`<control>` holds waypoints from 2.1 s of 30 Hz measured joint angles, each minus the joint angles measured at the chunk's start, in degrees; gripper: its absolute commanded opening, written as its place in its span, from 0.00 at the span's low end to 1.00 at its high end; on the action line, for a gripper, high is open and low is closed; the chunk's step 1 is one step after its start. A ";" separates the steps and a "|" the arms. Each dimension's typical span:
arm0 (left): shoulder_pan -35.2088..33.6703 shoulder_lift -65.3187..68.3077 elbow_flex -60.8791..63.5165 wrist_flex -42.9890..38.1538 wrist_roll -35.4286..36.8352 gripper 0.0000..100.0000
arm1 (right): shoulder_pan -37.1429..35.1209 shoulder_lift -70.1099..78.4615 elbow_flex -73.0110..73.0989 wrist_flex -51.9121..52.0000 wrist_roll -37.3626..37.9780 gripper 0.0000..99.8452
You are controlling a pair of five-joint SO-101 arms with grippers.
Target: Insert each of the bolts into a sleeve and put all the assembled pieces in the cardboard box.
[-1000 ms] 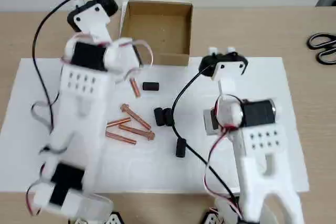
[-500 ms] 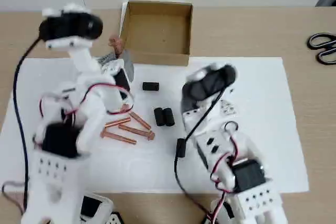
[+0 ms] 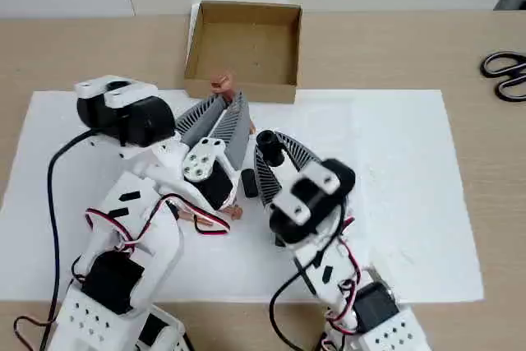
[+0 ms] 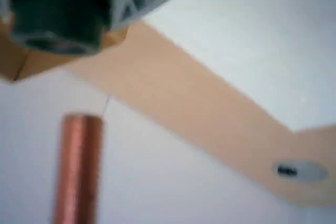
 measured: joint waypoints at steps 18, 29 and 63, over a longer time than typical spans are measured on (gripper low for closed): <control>0.88 -0.09 0.44 -0.18 -0.88 0.01 | -0.18 -9.85 9.32 -6.86 0.00 0.00; 4.92 0.09 0.44 -0.18 -4.75 0.01 | -0.18 -9.93 9.32 -6.86 0.00 0.00; -0.44 0.00 -3.25 7.38 -12.48 0.18 | -0.18 -9.93 9.32 -6.51 0.09 0.00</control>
